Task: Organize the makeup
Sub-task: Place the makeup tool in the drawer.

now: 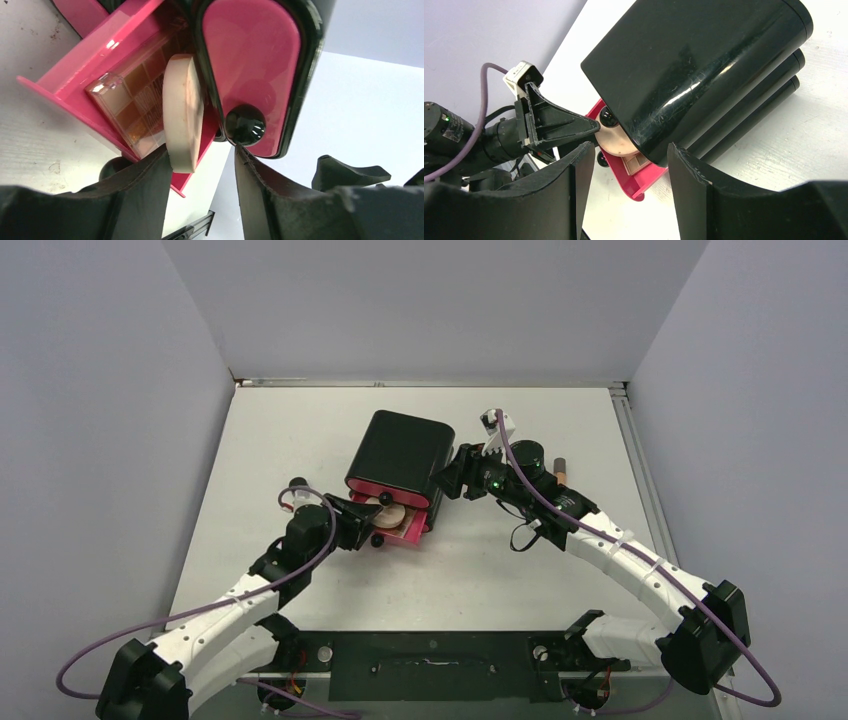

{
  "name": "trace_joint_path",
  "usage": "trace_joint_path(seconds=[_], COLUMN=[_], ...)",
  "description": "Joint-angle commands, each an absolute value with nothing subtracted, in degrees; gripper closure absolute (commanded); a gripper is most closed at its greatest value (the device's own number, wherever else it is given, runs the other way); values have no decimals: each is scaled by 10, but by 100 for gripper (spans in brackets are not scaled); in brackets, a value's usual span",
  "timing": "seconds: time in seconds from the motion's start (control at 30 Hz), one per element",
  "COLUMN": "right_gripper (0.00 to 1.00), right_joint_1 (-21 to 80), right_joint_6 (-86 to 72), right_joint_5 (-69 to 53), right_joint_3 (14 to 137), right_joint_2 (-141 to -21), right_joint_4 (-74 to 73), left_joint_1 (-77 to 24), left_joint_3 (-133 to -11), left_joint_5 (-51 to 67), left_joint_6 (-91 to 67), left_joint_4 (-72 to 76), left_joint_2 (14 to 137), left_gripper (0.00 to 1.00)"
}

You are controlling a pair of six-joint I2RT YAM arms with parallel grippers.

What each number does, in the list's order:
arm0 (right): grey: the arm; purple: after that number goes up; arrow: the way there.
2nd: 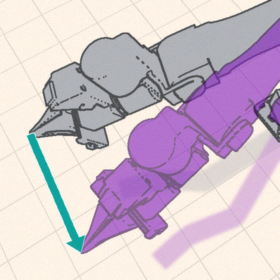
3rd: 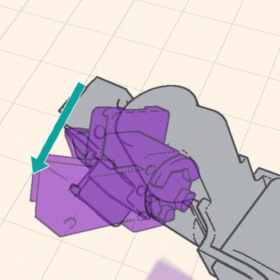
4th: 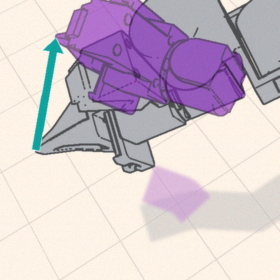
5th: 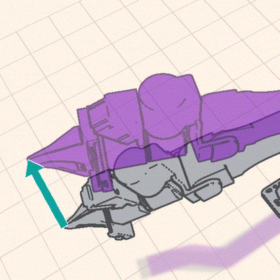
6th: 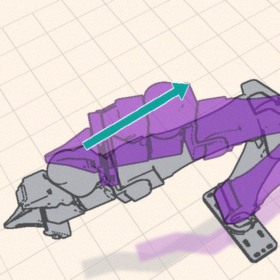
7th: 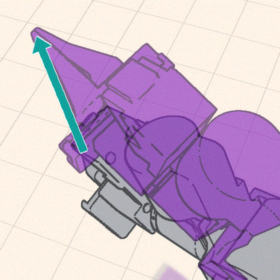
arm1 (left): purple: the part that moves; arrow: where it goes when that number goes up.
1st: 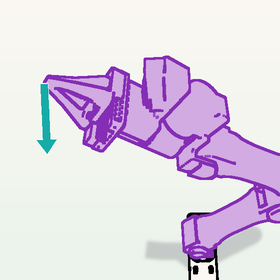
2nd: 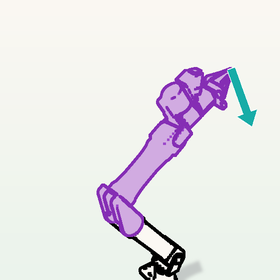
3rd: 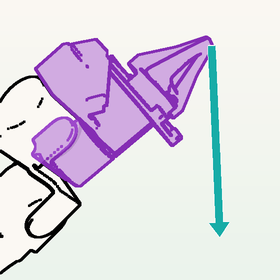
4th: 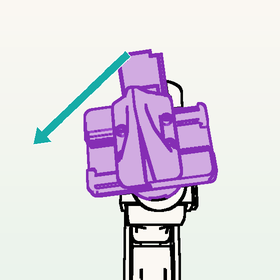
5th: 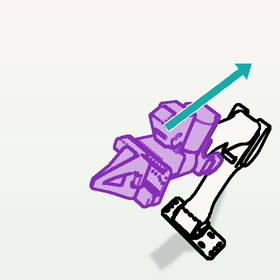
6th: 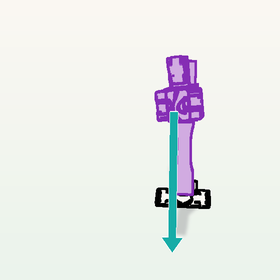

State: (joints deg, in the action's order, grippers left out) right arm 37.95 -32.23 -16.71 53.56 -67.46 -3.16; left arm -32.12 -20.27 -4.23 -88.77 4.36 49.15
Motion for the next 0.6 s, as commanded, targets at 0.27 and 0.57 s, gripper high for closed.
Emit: trace_joint_path(seconds=[0.27, 0.57], right_gripper=[48, 47], right_joint_1=[381, 381], right_joint_6=[-328, -331], right_joint_5=[-167, -168], right_joint_3=[537, 531], right_joint_2=[-681, -680], right_joint_4=[-5, 12], left_joint_1=[-313, -308], left_joint_3=[-316, -340], left_joint_5=[-38, -39], left_joint_6=[-820, -774], left_joint_4=[-116, -160], left_joint_2=[490, 500], left_gripper=[43, 41])
